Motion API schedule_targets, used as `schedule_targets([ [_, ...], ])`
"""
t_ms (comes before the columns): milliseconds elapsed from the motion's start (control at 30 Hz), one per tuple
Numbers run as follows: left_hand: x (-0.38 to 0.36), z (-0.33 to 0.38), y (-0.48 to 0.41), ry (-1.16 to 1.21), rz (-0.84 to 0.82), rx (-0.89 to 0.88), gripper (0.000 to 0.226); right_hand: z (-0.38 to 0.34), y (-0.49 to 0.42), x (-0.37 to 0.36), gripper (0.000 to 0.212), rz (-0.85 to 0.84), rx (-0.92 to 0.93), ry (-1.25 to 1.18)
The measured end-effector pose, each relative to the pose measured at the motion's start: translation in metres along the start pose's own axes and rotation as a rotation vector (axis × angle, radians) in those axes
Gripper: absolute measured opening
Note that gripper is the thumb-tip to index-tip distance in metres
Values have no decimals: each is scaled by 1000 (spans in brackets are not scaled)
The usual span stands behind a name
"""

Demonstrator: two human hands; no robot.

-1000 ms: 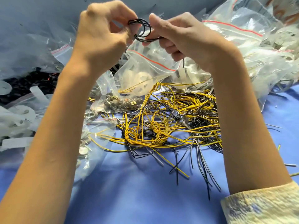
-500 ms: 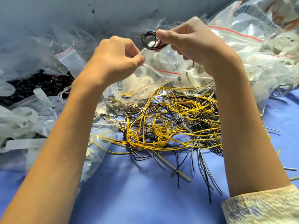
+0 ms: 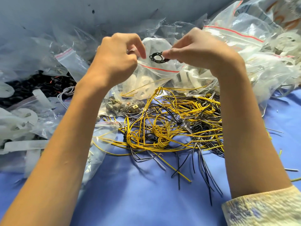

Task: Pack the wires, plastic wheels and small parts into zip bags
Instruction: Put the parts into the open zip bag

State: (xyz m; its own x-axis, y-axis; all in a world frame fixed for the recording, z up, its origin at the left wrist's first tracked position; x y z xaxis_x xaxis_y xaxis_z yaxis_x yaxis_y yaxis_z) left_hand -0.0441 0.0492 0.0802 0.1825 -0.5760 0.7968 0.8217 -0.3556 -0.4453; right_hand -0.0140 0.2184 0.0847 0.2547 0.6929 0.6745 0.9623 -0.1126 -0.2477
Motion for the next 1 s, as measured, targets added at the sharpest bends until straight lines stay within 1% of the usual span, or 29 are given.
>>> schedule_targets([
  [67, -4, 3, 1, -32, -34, 3, 41, 1, -2, -5, 37, 4, -6, 61],
  [167, -6, 12, 3, -25, -6, 0, 34, -3, -5, -11, 30, -25, 19, 82],
  [300, -7, 20, 3, -37, 51, -5, 34, -11, -4, -30, 23, -197, 59, -48],
  [333, -6, 21, 3, -37, 62, -13, 35, -10, -3, -34, 22, -234, 48, -41],
  [367, -6, 22, 3, -38, 70, -20, 36, -8, -4, -37, 21, -260, 24, -2],
  [467, -8, 27, 4, -43, 64, -48, 32, 0, -1, -45, 17, -339, -35, 231],
  [500, -8, 28, 5, -41, 54, -57, 33, 0, 0, -46, 16, -351, -22, 266],
  [533, -8, 30, 6, -37, 46, -65, 35, -2, 0, -46, 13, -353, 4, 249],
  [567, -7, 31, 6, -36, 42, -70, 40, -7, 2, -45, 14, -347, 37, 201],
  [633, -4, 32, 7, -45, 45, -66, 47, -13, 4, -42, 26, -342, 81, 129],
  [667, -2, 31, 7, -45, 48, -56, 46, -14, 5, -42, 32, -349, 96, 130],
  [800, 1, 25, 6, -2, 46, -20, 40, -10, 6, -54, 46, -412, 85, 314],
  [867, 2, 24, 6, -14, 54, -21, 34, -8, 2, -53, 50, -356, 84, 345],
  [933, 3, 23, 5, -24, 59, -19, 31, -11, -1, -45, 43, -255, 109, 200],
  [1000, 4, 20, 3, -26, 67, -5, 29, -20, -3, -36, 34, -169, 202, 44],
])
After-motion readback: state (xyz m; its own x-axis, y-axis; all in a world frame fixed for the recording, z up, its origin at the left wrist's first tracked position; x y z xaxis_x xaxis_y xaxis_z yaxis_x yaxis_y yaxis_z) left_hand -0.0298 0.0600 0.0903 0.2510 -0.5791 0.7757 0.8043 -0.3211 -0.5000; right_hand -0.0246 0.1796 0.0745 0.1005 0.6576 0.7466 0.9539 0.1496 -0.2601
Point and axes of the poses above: each hand's wrist, its own y-axis away from the middle knuckle, its own x-axis out of the back of the hand, z = x × y, the point moved 7 cm from there along -y, towards the middle knuckle, and after that the axes turned 12 degrees about -y, right-handed, at the moved point
